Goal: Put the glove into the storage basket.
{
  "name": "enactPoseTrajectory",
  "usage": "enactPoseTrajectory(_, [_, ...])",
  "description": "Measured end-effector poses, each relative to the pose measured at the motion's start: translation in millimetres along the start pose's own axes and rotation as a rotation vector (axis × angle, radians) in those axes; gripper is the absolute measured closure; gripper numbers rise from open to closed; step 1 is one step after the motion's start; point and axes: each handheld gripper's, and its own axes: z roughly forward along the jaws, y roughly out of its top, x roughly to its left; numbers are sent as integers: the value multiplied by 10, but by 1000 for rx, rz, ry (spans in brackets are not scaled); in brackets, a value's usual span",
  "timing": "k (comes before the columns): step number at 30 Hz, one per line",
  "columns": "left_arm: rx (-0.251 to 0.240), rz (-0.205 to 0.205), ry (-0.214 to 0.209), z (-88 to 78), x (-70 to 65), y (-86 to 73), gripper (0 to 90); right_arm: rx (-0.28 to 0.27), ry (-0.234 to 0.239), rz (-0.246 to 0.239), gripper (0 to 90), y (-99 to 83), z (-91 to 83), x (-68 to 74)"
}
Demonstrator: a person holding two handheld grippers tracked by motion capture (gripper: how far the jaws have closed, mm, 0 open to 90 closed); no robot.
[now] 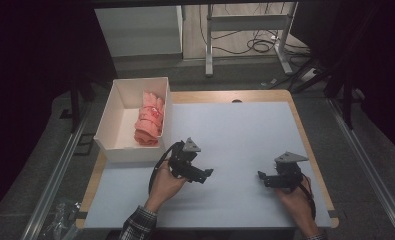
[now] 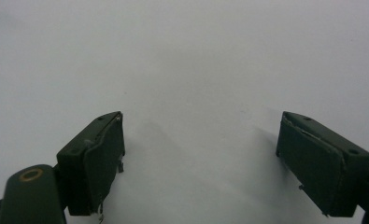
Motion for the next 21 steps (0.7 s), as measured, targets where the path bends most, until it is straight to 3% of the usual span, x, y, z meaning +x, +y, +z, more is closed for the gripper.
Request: enactPoseTrajectory(21, [-2,-47,-9,102,108,-422,2,0,-1,-1,156,-1,0,0])
